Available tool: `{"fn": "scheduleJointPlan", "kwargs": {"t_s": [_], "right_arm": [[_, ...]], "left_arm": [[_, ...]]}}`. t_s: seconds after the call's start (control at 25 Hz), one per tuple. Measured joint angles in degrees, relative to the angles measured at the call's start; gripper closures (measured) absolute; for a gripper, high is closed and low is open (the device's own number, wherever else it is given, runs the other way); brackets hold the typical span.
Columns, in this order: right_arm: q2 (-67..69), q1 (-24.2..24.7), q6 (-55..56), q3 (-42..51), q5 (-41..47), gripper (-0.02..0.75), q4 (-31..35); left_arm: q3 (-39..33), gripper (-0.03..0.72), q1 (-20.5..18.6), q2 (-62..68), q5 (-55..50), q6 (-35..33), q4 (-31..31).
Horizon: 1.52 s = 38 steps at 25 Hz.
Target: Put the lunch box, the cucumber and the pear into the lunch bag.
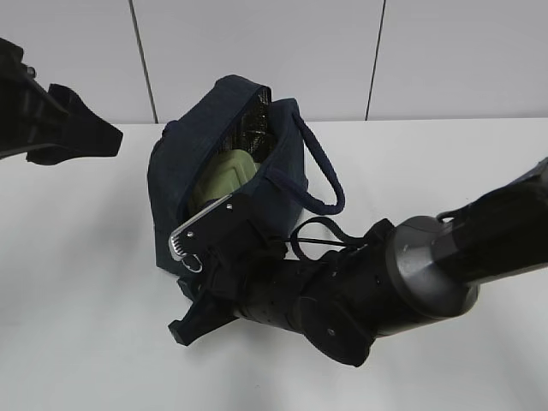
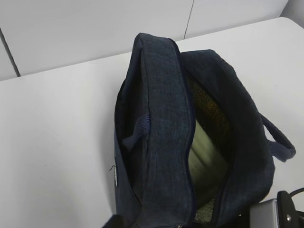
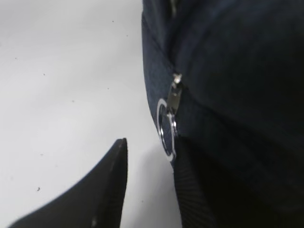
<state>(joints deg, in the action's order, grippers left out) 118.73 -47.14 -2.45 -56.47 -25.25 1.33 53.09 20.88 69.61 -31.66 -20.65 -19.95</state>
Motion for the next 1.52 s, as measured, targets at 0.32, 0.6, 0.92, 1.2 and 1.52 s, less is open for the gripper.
{"fn": "scheduleJointPlan", "kwargs": {"t_s": [0.32, 0.6, 0.92, 1.2, 1.52], "right_arm": [[0.74, 0.00, 0.11, -1.78, 0.47, 0.492, -0.61], [1.02, 0.00, 0.11, -1.87, 0.71, 0.654, -0.63], [1.02, 0.00, 0.11, -1.87, 1.52, 0.732, -0.73], [-4.52, 0.00, 0.11, -1.91, 13.71, 0.732, -0.73], [-16.15, 0.00, 0.11, -3.83, 24.67, 0.732, -1.33]], "left_arm": [[0.00, 0.379, 0.00, 0.00, 0.00, 0.00, 0.00], [0.00, 0.379, 0.00, 0.00, 0.00, 0.00, 0.00], [0.00, 0.379, 0.00, 0.00, 0.00, 0.00, 0.00], [0.00, 0.379, 0.00, 0.00, 0.00, 0.00, 0.79], [0.00, 0.379, 0.00, 0.00, -0.24, 0.00, 1.52]]}}
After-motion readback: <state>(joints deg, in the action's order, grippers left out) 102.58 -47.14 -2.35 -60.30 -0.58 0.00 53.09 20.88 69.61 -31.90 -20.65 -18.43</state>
